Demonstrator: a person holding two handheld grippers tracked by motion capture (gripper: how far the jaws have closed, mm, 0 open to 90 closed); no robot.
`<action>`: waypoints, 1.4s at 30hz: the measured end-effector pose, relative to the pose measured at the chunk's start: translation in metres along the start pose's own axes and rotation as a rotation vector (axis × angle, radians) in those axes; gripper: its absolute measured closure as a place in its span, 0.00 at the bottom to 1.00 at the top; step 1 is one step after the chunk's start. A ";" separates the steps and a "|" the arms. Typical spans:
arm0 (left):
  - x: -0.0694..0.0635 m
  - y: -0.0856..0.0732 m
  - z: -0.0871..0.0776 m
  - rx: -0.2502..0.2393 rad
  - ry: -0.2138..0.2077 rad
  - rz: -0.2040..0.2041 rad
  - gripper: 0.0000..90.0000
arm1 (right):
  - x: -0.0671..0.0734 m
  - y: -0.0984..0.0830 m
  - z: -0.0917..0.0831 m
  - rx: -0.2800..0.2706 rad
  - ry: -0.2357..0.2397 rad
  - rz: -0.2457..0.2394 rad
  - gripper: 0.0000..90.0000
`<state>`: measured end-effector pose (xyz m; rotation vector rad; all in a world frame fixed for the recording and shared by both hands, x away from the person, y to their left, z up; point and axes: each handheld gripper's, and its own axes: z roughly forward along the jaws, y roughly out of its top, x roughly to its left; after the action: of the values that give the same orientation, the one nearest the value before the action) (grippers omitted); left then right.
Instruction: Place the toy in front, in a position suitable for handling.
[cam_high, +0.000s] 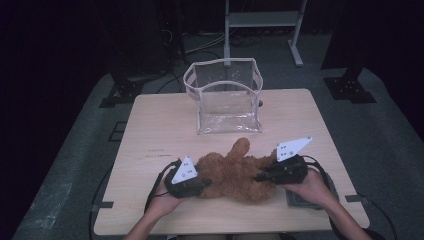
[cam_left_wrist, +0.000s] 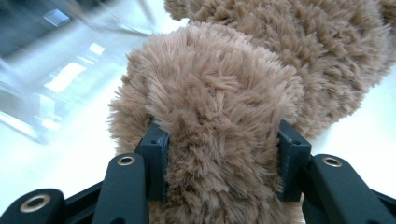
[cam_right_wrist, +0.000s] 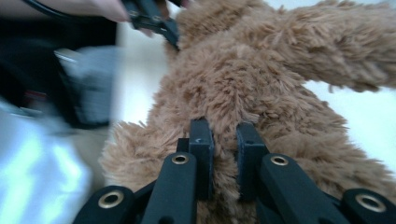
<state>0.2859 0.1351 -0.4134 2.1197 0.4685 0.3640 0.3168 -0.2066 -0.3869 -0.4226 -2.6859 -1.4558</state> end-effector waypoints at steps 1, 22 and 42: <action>-0.001 0.001 -0.006 0.022 -0.060 -0.028 0.55 | 0.001 0.000 -0.001 0.001 0.040 0.029 0.90; 0.055 0.003 0.012 0.047 -0.130 -0.376 0.38 | 0.020 -0.007 -0.036 -0.200 -0.114 -0.227 0.51; 0.055 -0.014 0.006 -0.087 -0.058 -0.196 0.28 | -0.043 -0.014 0.007 -0.130 -0.161 -0.012 0.66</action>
<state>0.3344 0.1632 -0.4243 1.9746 0.6095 0.2065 0.3550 -0.2175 -0.4097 -0.5557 -2.7262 -1.6752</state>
